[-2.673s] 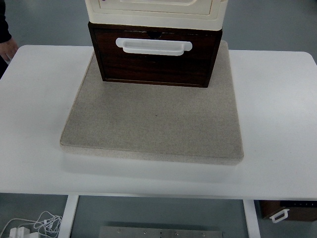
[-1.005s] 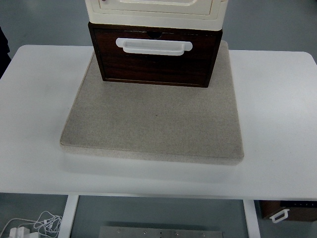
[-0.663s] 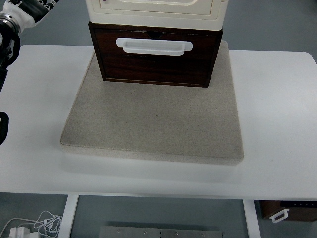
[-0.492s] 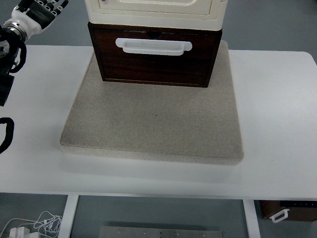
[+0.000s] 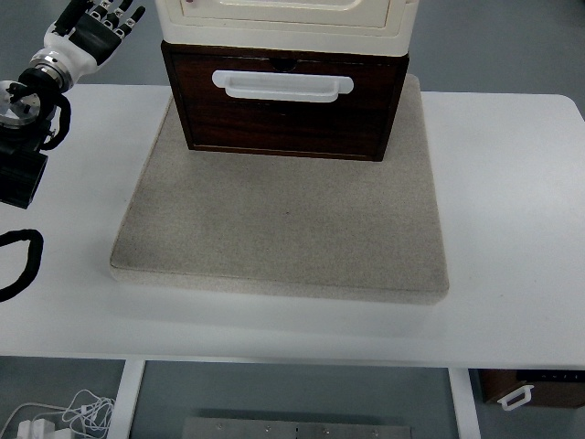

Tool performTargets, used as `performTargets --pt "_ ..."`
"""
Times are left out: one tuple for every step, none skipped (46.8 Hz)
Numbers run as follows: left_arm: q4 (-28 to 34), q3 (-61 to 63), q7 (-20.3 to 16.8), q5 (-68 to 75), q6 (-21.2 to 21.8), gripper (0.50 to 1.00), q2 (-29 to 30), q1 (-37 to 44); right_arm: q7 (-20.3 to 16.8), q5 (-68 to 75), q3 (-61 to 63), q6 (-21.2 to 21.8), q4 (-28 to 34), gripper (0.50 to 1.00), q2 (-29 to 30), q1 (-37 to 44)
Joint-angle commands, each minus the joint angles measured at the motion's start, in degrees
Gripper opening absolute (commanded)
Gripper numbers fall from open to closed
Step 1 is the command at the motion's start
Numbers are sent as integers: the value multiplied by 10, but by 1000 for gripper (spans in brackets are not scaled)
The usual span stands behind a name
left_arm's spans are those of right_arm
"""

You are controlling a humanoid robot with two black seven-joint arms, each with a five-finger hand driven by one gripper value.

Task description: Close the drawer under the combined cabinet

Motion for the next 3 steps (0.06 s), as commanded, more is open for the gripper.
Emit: performTargets --pt "0 0 -1 0 3 994 -4 0 0 0 1 0 0 952 0 0" --pt "0 0 -1 0 3 994 -4 1 0 0 1 0 0 952 0 1" --pt "0 0 -2 0 3 994 -4 1 0 0 1 0 0 952 0 0"
